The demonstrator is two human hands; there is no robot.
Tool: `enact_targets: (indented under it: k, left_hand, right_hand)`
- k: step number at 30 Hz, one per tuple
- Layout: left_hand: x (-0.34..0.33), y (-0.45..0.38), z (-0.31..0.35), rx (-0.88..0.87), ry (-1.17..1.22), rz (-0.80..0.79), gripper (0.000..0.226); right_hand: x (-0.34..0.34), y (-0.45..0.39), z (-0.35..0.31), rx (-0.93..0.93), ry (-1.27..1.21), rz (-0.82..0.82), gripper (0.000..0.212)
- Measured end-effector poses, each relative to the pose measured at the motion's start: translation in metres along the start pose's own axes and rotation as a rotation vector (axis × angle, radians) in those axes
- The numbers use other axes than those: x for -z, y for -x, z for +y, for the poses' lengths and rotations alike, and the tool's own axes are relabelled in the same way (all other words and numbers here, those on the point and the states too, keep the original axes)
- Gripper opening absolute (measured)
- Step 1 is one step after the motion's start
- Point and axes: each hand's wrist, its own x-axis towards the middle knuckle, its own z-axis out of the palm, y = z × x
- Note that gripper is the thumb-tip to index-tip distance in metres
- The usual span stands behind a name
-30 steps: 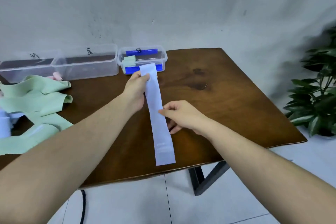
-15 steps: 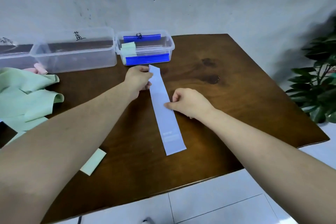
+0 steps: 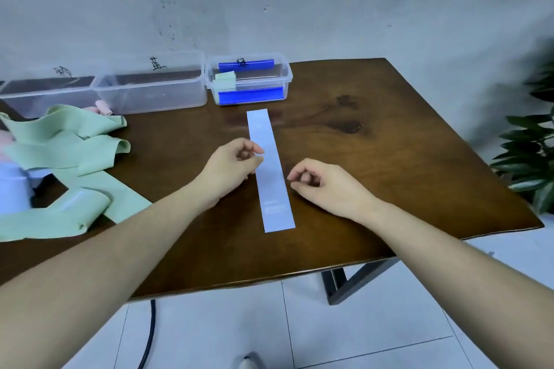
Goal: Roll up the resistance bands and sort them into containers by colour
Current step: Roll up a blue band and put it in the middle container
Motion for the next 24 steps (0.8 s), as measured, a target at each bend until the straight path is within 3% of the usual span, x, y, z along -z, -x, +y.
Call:
enact_targets:
  k: [3, 6, 9, 12, 16, 21, 24]
  left_hand:
    - [-0.004, 0.04, -0.01, -0.11, -0.11, -0.011, 0.003]
    - [-0.009, 0.073, -0.024, -0.264, -0.173, -0.02, 0.015]
    - [-0.015, 0.097, -0.037, -0.389, -0.331, -0.063, 0.023]
    - [-0.018, 0.105, -0.045, -0.49, -0.486, -0.005, 0.029]
    - [-0.026, 0.103, -0.047, -0.591, -0.591, 0.082, 0.017]
    - [-0.034, 0.105, -0.04, -0.613, -0.61, 0.15, 0.01]
    - [-0.038, 0.112, -0.04, -0.65, -0.571, 0.164, 0.008]
  right_hand:
    - [0.0, 0.019, 0.008, 0.047, -0.075, 0.01, 0.011]
    - [-0.005, 0.035, 0.012, 0.101, -0.098, 0.029, 0.012]
    - [-0.013, 0.046, 0.013, 0.174, -0.027, 0.018, 0.014]
    - [-0.019, 0.052, 0.012, 0.252, 0.082, 0.013, 0.021]
    - [-0.025, 0.048, 0.009, 0.32, 0.207, 0.015, 0.032]
    - [-0.027, 0.048, 0.008, 0.333, 0.207, 0.068, 0.015]
    - [-0.026, 0.055, 0.01, 0.347, 0.207, 0.058, 0.02]
